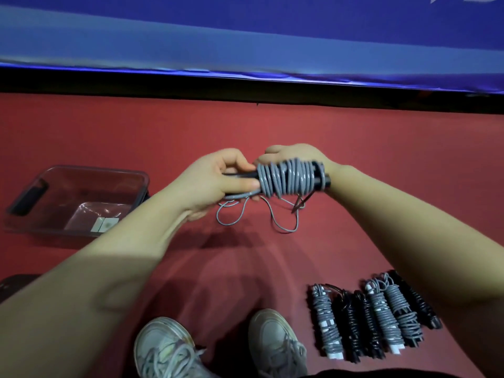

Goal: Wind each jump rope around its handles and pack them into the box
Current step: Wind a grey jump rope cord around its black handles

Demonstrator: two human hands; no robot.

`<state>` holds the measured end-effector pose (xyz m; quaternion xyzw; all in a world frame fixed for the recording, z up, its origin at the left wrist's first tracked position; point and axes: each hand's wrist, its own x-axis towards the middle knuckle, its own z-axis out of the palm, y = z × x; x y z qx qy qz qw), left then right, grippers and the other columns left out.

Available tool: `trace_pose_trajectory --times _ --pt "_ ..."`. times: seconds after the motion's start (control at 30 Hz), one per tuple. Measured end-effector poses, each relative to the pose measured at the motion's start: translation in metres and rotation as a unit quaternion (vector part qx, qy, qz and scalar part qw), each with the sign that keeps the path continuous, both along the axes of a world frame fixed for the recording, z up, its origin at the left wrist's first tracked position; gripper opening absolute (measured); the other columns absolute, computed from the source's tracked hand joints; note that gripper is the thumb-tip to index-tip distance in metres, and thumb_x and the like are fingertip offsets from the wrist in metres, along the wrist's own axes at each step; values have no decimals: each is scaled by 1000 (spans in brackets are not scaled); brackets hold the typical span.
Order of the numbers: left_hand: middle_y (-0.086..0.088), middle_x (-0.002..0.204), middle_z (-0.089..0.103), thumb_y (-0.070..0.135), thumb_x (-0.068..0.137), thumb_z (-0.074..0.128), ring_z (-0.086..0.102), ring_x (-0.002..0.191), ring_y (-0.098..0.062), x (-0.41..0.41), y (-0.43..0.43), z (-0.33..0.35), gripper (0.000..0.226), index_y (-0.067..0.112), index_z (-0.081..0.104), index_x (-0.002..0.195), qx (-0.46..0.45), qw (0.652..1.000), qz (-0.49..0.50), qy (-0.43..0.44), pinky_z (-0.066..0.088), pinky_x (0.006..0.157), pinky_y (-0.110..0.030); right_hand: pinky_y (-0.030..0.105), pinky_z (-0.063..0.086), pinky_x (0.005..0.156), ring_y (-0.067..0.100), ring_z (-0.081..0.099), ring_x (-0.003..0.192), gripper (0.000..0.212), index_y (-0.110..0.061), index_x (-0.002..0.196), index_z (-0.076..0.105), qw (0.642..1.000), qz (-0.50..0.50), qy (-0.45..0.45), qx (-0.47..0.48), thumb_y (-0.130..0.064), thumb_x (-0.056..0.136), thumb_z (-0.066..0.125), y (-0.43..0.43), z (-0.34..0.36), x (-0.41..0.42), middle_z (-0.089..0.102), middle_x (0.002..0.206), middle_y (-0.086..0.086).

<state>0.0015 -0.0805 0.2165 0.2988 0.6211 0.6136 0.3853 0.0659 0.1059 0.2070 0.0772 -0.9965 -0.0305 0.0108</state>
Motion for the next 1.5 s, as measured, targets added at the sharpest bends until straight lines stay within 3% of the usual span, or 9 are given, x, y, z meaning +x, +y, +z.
trace_pose_trajectory --times 0.3,0.6,0.77,0.83,0.97,1.07,1.23,1.33,1.5 --pt "-4 60 67 -10 83 59 65 50 -11 -22 19 10 27 12 46 75 54 982 180 -38 44 44 -15 39 40 77 36 56 105 32 -8 129 39 973 -148 -50 -170 -22 101 34 -42 -33 15 58 117 17" --pt "1 73 61 9 74 76 55 65 -13 -32 10 -19 32 24 49 66 -146 924 184 302 41 62 -27 21 5 43 27 58 49 13 -9 80 59 987 -38 55 147 1 76 52 -60 15 33 57 65 6" --pt "0 74 58 13 75 75 49 70 -20 -23 9 -21 33 25 45 64 -178 892 100 404 32 60 -30 32 38 57 30 59 70 21 -19 113 54 982 21 -7 186 -17 97 40 -53 40 25 61 83 2" --pt "2 75 56 13 76 73 51 79 -20 -20 7 -22 28 23 48 68 -176 879 66 439 32 63 -32 31 35 56 25 52 61 20 -21 117 43 996 -27 -85 -3 -23 98 45 -50 47 25 56 71 -2" --pt "0 78 57 9 77 70 50 81 -19 -14 7 -26 23 20 51 73 -141 875 23 463 34 66 -30 19 33 44 6 39 42 10 -14 92 54 772 -122 -232 -579 -7 96 47 -38 43 23 49 59 -4" --pt "12 68 49 4 76 69 48 74 -18 -10 8 -28 29 22 47 68 -134 877 9 462 33 61 -24 15 41 44 6 51 47 20 -8 82 66 612 -166 -289 -717 -7 87 46 -25 38 23 54 63 0" --pt "6 68 59 -1 76 69 55 64 -5 -3 7 -32 21 17 59 74 -126 917 -25 379 42 60 -17 25 55 57 23 72 78 32 -8 80 76 488 -144 -275 -816 -3 55 58 -12 19 31 72 82 12" --pt "14 58 49 -7 78 68 49 47 6 4 5 -29 41 26 46 66 -103 943 -21 315 37 52 -7 25 57 72 24 68 100 34 -10 103 72 477 -48 -277 -833 -3 70 69 -2 8 37 71 104 11" --pt "12 56 58 -3 78 70 54 49 -2 12 1 -28 27 19 54 76 -79 962 -71 253 45 55 -14 15 21 44 1 38 38 31 -13 82 50 583 -161 -201 -770 -38 82 67 -4 5 29 49 51 -8"
